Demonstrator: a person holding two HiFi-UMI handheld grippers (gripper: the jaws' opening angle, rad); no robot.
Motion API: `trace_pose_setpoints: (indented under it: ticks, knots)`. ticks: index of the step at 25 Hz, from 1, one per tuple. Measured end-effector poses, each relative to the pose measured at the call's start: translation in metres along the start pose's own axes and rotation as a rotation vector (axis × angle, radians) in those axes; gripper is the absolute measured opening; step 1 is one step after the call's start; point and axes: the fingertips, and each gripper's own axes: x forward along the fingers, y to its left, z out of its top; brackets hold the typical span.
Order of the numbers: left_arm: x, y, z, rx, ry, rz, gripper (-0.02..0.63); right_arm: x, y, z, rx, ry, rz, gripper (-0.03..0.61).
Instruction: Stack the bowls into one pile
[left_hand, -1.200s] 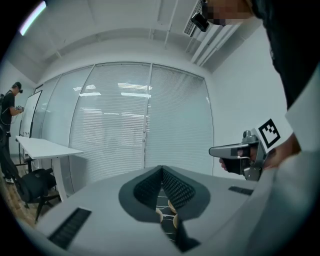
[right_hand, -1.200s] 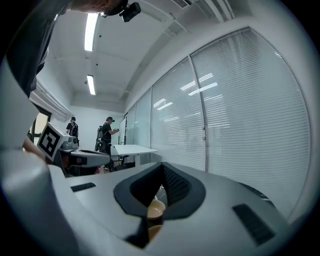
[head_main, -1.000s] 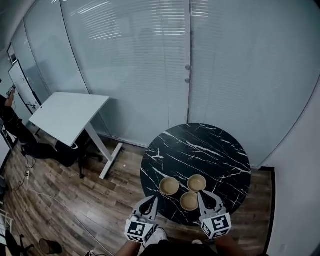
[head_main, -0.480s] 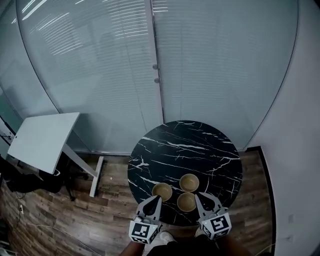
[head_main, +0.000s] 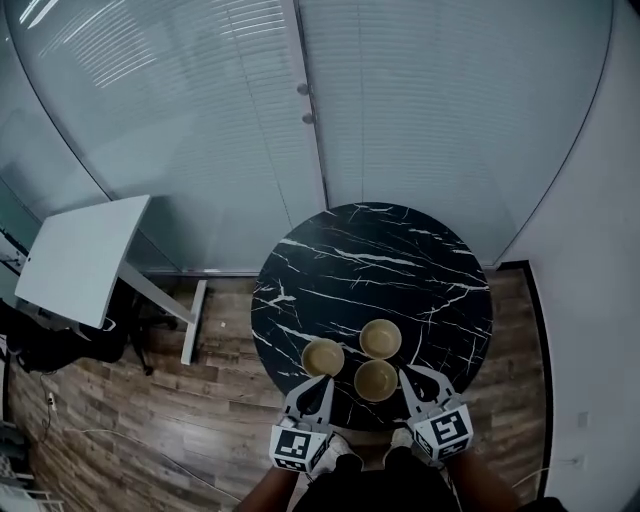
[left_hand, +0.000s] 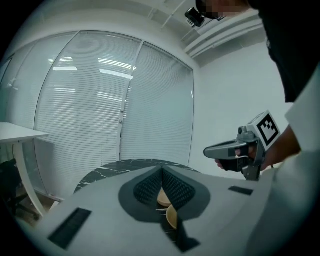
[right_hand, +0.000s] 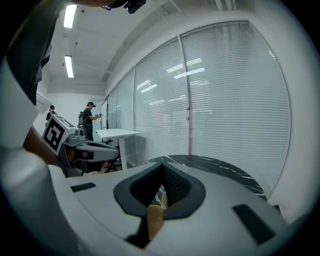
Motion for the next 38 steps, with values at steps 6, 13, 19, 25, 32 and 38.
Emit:
trace_pose_setpoints:
  ticks: [6,13,19,25,32,38]
  knots:
    - [-0.002,0.004,-0.022,-0.017,0.043,0.032,0.013,0.017,0.007,-0.018,-0.028,0.058,0.068,0.008]
    - [-0.012,0.023,-0.040,-0.073,0.068,0.086,0.014,0.039,0.030,-0.011,-0.080,0.063,0.135,0.008]
    - [-0.019,0.036,-0.051,-0.066,0.083,0.119,0.012,0.057,0.048,-0.022,-0.088,0.096,0.172,0.008]
    - [-0.032,0.042,-0.056,-0.073,0.103,0.144,0.012,0.071,0.068,-0.045,-0.097,0.183,0.229,0.008]
    - [-0.049,0.058,-0.061,-0.079,0.104,0.192,0.014,0.095,0.097,-0.056,-0.144,0.227,0.307,0.008]
    - [-0.065,0.071,-0.065,-0.090,0.102,0.229,0.014,0.109,0.120,-0.087,-0.250,0.345,0.374,0.037]
